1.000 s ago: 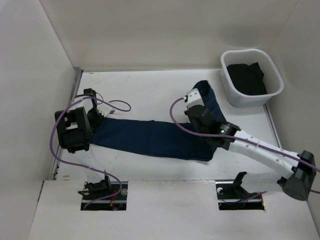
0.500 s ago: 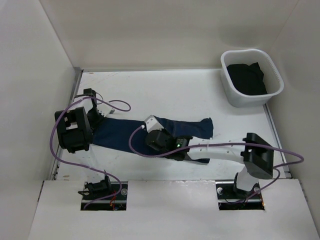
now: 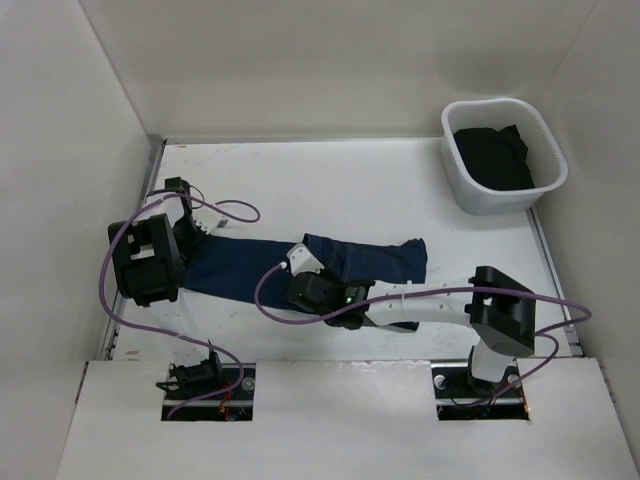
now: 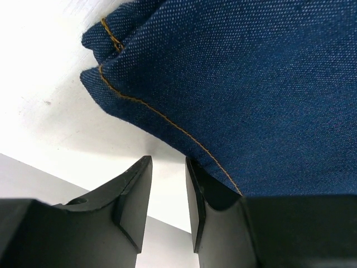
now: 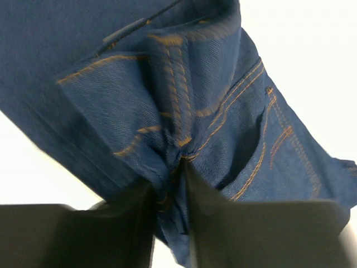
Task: Fold and stack the trousers
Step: Fold the trousers
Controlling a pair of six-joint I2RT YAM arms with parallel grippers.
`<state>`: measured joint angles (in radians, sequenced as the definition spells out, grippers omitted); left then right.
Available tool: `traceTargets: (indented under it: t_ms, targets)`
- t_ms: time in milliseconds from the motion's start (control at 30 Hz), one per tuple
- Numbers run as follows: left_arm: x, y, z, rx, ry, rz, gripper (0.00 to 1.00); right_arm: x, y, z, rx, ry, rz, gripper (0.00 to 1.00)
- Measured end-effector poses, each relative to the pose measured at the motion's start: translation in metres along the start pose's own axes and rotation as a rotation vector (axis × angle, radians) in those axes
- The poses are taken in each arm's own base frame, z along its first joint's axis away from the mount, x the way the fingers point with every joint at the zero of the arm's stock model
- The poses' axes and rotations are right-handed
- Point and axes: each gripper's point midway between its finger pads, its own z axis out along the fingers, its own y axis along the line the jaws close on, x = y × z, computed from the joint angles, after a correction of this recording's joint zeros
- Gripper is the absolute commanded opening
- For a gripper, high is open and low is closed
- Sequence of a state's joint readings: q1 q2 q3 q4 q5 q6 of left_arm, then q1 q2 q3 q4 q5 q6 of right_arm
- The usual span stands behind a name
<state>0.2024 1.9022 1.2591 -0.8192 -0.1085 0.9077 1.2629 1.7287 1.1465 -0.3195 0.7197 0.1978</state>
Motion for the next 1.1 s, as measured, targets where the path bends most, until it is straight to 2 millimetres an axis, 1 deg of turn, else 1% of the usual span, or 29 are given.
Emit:
traceTargets:
  t_ms: [33, 100, 167, 200, 233, 300, 367, 433, 500, 533, 567, 600, 633, 667, 700, 733, 767, 800, 833, 867, 900, 967, 1000, 1033, 1067, 1100]
  targets:
    - [0.000, 0.000, 0.000, 0.000, 0.000, 0.000, 0.30, 0.002, 0.003, 0.000, -0.015, 0.005, 0.001, 0.58]
    - [0.001, 0.001, 0.000, 0.000, 0.001, -0.005, 0.31, 0.004, 0.012, -0.001, -0.072, 0.017, -0.012, 0.71]
    - [0.002, 0.001, 0.000, -0.001, 0.000, -0.007, 0.33, 0.006, 0.028, -0.005, -0.150, 0.024, -0.023, 0.82]
    - [0.002, 0.002, -0.001, -0.002, -0.001, -0.007, 0.34, 0.006, 0.036, -0.007, -0.192, 0.024, -0.025, 0.91]
    - [0.002, 0.002, -0.002, -0.004, -0.003, -0.007, 0.35, 0.006, 0.045, -0.011, -0.235, 0.016, -0.021, 0.94]
    - [0.001, 0.004, -0.007, -0.013, -0.009, -0.009, 0.36, 0.005, 0.054, -0.024, -0.310, 0.001, -0.008, 1.00]
    - [-0.002, 0.009, -0.018, -0.035, -0.028, -0.012, 0.37, -0.004, 0.054, -0.042, -0.369, -0.038, 0.034, 1.00]
    - [-0.007, 0.015, -0.033, -0.068, -0.058, -0.014, 0.38, -0.024, 0.044, -0.064, -0.412, -0.111, 0.126, 1.00]
    - [-0.015, 0.024, -0.054, -0.119, -0.101, -0.018, 0.39, -0.046, 0.023, -0.083, -0.429, -0.188, 0.249, 1.00]
    - [-0.020, 0.028, -0.067, -0.151, -0.128, -0.016, 0.40, -0.054, 0.009, -0.089, -0.428, -0.221, 0.325, 0.96]
    - [-0.027, 0.031, -0.083, -0.185, -0.160, -0.010, 0.41, -0.056, -0.007, -0.091, -0.415, -0.239, 0.399, 0.79]
    - [-0.036, 0.032, -0.100, -0.219, -0.195, 0.001, 0.41, -0.053, -0.023, -0.088, -0.391, -0.244, 0.463, 0.59]
    - [-0.044, 0.031, -0.116, -0.249, -0.230, 0.015, 0.42, -0.045, -0.040, -0.080, -0.354, -0.232, 0.532, 0.31]
    - [-0.055, 0.027, -0.135, -0.282, -0.273, 0.037, 0.43, -0.031, -0.056, -0.068, -0.307, -0.203, 0.604, 0.18]
    - [-0.067, 0.020, -0.155, -0.310, -0.317, 0.063, 0.43, -0.012, -0.069, -0.054, -0.260, -0.160, 0.671, 0.11]
    - [-0.080, 0.011, -0.172, -0.328, -0.361, 0.088, 0.43, 0.009, -0.079, -0.041, -0.212, -0.113, 0.725, 0.10]
    - [-0.094, -0.003, -0.189, -0.339, -0.409, 0.123, 0.43, 0.036, -0.087, -0.028, -0.160, -0.051, 0.781, 0.09]
    - [-0.110, -0.021, -0.204, -0.337, -0.458, 0.160, 0.43, 0.063, -0.091, -0.019, -0.118, 0.013, 0.821, 0.08]
    - [-0.126, -0.043, -0.217, -0.320, -0.508, 0.203, 0.43, 0.085, -0.091, -0.014, -0.091, 0.068, 0.847, 0.08]
    - [-0.142, -0.069, -0.225, -0.285, -0.555, 0.250, 0.43, 0.106, -0.088, -0.012, -0.070, 0.127, 0.871, 0.09]
    - [-0.154, -0.094, -0.229, -0.242, -0.588, 0.288, 0.42, 0.121, -0.084, -0.011, -0.058, 0.173, 0.891, 0.10]
    - [-0.173, -0.152, -0.226, -0.110, -0.622, 0.367, 0.39, 0.139, -0.078, -0.011, -0.034, 0.235, 0.943, 0.11]
    - [-0.178, -0.174, -0.220, -0.047, -0.617, 0.394, 0.39, 0.145, -0.077, -0.010, -0.020, 0.257, 0.974, 0.12]
    - [-0.180, -0.194, -0.211, 0.019, -0.602, 0.414, 0.38, 0.149, -0.076, -0.010, -0.007, 0.268, 1.006, 0.13]
    - [-0.180, -0.210, -0.199, 0.081, -0.578, 0.422, 0.37, 0.150, -0.077, -0.008, 0.004, 0.274, 1.041, 0.12]
    - [-0.177, -0.223, -0.185, 0.139, -0.544, 0.421, 0.37, 0.150, -0.078, -0.007, 0.012, 0.275, 1.072, 0.14]
